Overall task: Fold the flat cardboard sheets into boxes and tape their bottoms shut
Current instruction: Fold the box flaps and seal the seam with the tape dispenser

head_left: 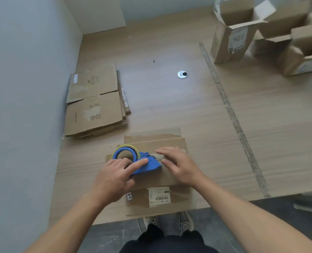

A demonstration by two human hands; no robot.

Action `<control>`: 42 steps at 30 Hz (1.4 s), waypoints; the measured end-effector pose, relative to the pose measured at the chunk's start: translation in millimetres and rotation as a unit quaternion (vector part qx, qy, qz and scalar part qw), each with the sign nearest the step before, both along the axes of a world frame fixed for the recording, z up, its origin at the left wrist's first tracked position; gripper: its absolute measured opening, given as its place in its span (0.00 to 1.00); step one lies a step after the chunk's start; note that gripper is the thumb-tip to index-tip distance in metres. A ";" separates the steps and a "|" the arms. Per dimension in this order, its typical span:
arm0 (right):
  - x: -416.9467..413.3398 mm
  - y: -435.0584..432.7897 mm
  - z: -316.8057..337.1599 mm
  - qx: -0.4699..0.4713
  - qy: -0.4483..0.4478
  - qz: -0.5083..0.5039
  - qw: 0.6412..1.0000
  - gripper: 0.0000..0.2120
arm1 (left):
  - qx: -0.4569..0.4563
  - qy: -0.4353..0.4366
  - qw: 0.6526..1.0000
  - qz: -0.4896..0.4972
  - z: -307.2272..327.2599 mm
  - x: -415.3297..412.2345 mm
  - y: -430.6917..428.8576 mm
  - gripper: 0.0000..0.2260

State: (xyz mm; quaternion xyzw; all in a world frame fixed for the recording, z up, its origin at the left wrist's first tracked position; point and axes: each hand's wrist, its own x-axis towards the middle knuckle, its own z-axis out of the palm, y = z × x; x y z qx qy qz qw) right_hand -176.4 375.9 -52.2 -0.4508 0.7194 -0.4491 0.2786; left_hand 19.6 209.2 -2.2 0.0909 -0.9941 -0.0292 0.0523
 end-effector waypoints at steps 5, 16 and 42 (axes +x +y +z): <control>5.8 -4.7 -3.1 0.004 0.031 -0.026 0.999 0.14 | 0.007 -0.022 1.000 0.009 4.8 -11.2 1.1 0.24; 4.7 -6.3 -2.4 -0.019 0.030 -0.100 0.994 0.04 | 0.019 -0.027 0.999 0.008 4.5 -11.9 3.4 0.21; -54.1 71.9 18.5 0.069 -0.268 -0.282 0.919 0.11 | 0.040 -0.105 0.993 -0.041 27.9 -30.0 1.4 0.26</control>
